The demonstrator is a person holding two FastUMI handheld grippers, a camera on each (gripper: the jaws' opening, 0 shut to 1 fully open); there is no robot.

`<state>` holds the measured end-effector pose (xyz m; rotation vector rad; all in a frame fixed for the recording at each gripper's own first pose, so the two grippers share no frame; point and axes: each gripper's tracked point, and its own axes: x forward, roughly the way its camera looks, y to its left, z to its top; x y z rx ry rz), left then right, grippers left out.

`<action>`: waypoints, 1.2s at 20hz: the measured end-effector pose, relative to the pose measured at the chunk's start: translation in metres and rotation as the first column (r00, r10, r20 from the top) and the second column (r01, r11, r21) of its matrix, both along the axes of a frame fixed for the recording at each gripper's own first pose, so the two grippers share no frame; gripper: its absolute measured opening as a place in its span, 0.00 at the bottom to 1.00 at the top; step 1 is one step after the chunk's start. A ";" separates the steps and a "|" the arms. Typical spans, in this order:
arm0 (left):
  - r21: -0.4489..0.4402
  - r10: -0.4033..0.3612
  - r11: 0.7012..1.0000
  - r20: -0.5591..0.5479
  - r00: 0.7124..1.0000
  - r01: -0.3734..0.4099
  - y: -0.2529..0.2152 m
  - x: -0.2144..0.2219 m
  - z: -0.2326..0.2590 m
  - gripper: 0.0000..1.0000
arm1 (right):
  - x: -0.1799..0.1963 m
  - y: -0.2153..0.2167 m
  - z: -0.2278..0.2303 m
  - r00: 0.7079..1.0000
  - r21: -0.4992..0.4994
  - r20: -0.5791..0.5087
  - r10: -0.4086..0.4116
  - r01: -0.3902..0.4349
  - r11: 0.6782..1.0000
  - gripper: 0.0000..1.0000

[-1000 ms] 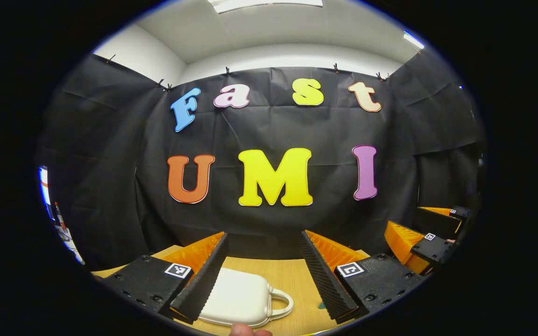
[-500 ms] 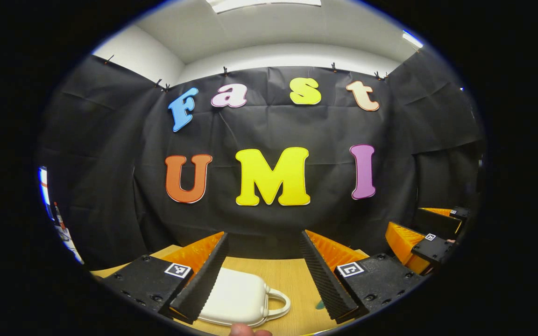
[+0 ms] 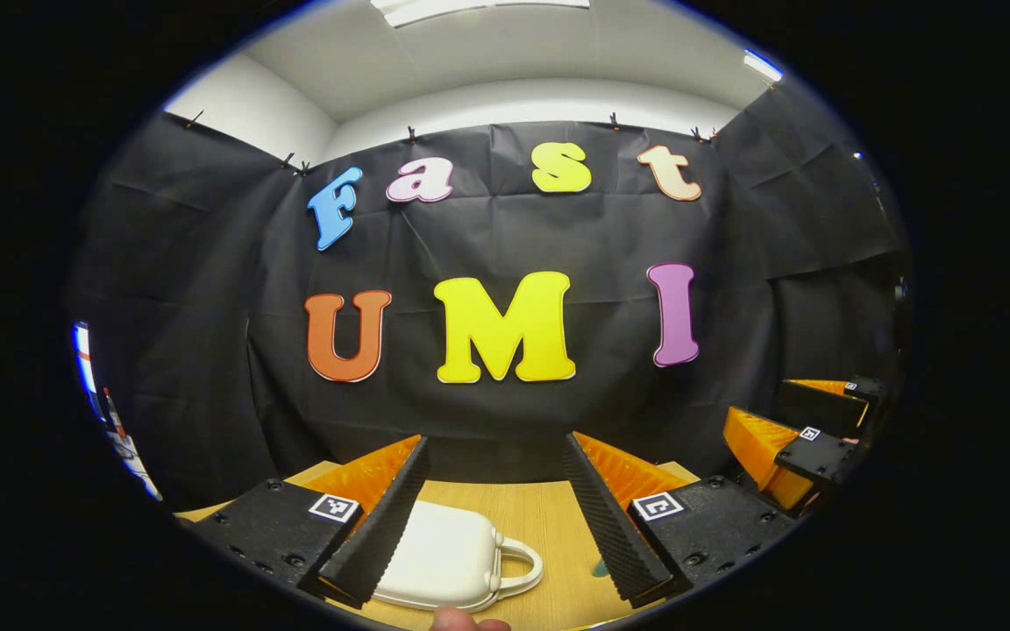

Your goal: First open the suitcase, pack the skin care products into it, and then close the suitcase.

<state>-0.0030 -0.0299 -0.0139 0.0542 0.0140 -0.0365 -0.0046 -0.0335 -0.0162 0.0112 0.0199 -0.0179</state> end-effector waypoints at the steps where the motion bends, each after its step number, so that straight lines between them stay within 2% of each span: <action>1: 0.011 -0.009 1.000 -0.007 1.000 0.009 -0.003 -0.001 -0.003 0.97 | 0.000 -0.002 -0.001 1.000 0.002 -0.004 0.002 -0.002 1.000 0.80; 6: 0.056 -0.018 0.998 -0.068 0.998 0.021 -0.019 -0.002 -0.029 0.97 | -0.001 -0.017 -0.019 0.999 0.012 -0.030 0.019 -0.019 1.000 0.81; 8: 0.126 -0.021 0.992 -0.091 0.996 0.033 -0.026 -0.003 -0.040 0.98 | 0.000 -0.028 -0.030 0.999 0.016 -0.047 0.021 -0.020 1.000 0.81; 11: 0.259 -0.036 0.964 -0.123 0.992 0.067 -0.033 -0.002 -0.065 0.99 | -0.002 -0.046 -0.051 0.997 0.031 -0.079 0.024 -0.021 0.999 0.80; 13: 0.345 -0.015 0.936 -0.144 0.990 0.065 -0.029 0.003 -0.088 0.99 | -0.002 -0.061 -0.066 0.995 0.023 -0.100 0.010 -0.007 1.000 0.81; 18: 0.465 -0.040 0.867 -0.295 0.955 0.180 -0.038 0.018 -0.171 0.99 | -0.002 -0.098 -0.084 0.989 -0.022 -0.137 -0.062 0.060 0.998 0.80; 20: 0.539 -0.002 0.819 -0.342 0.940 0.198 -0.032 0.026 -0.198 0.99 | -0.003 -0.105 -0.089 0.984 -0.037 -0.154 -0.086 0.082 0.996 0.80; 23: 0.612 0.019 0.744 -0.421 0.907 0.269 -0.022 0.034 -0.238 0.99 | -0.009 -0.106 -0.093 0.978 -0.056 -0.175 -0.112 0.103 0.993 0.78; 24: 0.630 0.028 0.720 -0.445 0.895 0.291 -0.020 0.037 -0.251 0.98 | -0.011 -0.105 -0.094 0.976 -0.064 -0.182 -0.119 0.109 0.992 0.81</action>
